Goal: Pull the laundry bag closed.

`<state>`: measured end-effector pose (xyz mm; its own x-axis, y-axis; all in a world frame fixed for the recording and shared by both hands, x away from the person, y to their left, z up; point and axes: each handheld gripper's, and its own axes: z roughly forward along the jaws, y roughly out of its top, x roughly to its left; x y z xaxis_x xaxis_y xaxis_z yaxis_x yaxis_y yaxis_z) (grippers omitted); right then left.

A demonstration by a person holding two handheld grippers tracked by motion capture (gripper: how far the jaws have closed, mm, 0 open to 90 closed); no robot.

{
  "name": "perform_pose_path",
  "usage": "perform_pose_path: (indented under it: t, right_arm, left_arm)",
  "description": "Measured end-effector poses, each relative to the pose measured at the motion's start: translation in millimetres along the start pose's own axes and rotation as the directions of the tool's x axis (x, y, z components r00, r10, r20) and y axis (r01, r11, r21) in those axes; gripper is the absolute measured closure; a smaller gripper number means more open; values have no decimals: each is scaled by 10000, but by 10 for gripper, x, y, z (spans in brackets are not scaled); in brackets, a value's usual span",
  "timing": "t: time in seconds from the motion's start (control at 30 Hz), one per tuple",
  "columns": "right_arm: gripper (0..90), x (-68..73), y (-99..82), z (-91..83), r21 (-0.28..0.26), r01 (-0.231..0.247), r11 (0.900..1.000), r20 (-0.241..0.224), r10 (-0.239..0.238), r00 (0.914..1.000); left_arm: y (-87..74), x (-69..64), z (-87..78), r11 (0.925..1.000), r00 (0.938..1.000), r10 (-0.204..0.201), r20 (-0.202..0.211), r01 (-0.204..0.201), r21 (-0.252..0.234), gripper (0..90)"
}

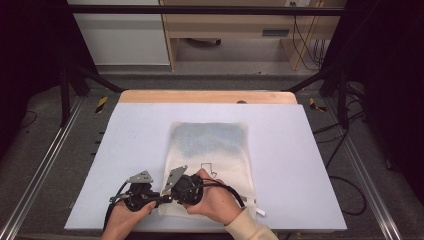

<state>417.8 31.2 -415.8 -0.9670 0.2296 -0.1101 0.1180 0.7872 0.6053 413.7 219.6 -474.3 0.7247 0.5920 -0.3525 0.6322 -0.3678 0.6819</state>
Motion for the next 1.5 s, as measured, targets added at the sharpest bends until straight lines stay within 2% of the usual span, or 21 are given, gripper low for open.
perform_pose_path:
  t: [0.07, 0.13, 0.3, 0.57, 0.7, 0.77, 1.03, 1.1, 1.3, 1.5]
  right_arm:
    - [825, 13, 18, 0, 23, 106, 9999, 31, -106, 9999]
    - [825, 16, 24, 3, -11, 77, 10000, 52, -77, 10000]
    - [825, 17, 27, 10, 28, 66, 10000, 140, -67, 9999]
    - [827, 17, 2, 65, 549, 112, 9984, 264, -126, 9996]
    - [827, 17, -2, 53, 678, -18, 9977, 334, -5, 9994]
    - [827, 21, -6, 60, 592, -39, 9982, 347, 18, 9994]
    - [827, 23, -13, 49, 875, 74, 9961, 408, -110, 9991]
    - [827, 17, -18, 49, 647, -94, 9979, 300, 75, 9995]
    - [827, 13, -25, 65, 922, 26, 9957, 363, -59, 9993]
    - [826, 46, 15, 14, 603, -21, 9982, 379, -2, 9993]
  left_arm:
    - [-3, -12, 14, 9998, 9997, 135, -193, -133, 115, 864]
    - [-2, -12, 15, 10000, 9997, 70, -236, -69, 51, 864]
    - [-6, 10, -5, 9999, 9999, -78, -77, 77, -105, 865]
    - [16, -7, -48, 9994, 9999, -116, 12, 116, -323, 863]
    - [26, -30, -57, 9992, 9999, -112, 77, 115, -378, 862]
    - [32, -33, -62, 9993, 9999, -84, 127, 88, -358, 862]
    - [43, -43, -77, 9990, 9997, -72, 254, 83, -438, 860]
    - [47, -41, -85, 9991, 9995, -84, 300, 97, -423, 860]
    - [46, -57, -61, 9997, 9999, 19, 120, -16, -258, 863]
    - [39, -53, -44, 9998, 9992, 182, -352, -179, 83, 868]
